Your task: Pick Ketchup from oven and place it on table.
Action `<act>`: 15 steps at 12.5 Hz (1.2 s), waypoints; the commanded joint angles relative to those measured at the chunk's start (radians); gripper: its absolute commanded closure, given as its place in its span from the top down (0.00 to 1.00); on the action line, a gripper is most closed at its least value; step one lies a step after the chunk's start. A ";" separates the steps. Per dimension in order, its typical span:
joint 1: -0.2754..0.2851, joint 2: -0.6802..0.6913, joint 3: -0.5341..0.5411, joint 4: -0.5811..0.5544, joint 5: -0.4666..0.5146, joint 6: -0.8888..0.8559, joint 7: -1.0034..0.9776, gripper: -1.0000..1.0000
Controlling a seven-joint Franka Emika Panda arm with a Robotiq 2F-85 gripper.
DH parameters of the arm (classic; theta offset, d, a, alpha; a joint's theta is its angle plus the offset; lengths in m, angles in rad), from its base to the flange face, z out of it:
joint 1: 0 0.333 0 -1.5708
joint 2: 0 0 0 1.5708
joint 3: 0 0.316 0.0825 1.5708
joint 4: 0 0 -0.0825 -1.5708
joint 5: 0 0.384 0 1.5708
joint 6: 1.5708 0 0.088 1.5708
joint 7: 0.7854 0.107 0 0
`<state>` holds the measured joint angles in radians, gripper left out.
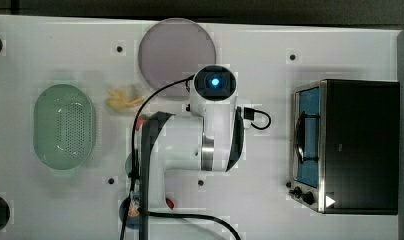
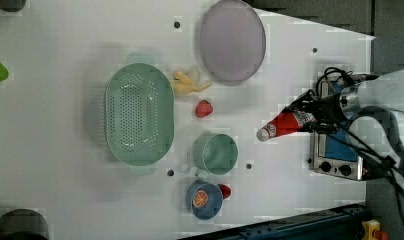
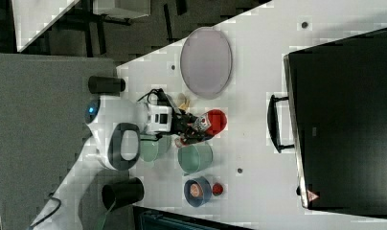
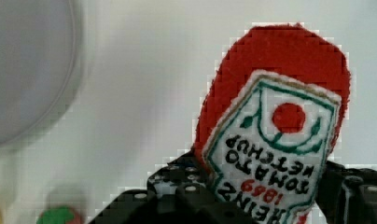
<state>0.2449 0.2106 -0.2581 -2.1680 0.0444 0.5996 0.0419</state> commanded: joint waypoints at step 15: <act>0.005 -0.197 -0.020 0.137 0.024 -0.131 0.023 1.00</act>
<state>0.2549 0.0742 -0.2466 -2.0957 0.0734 0.4727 0.0449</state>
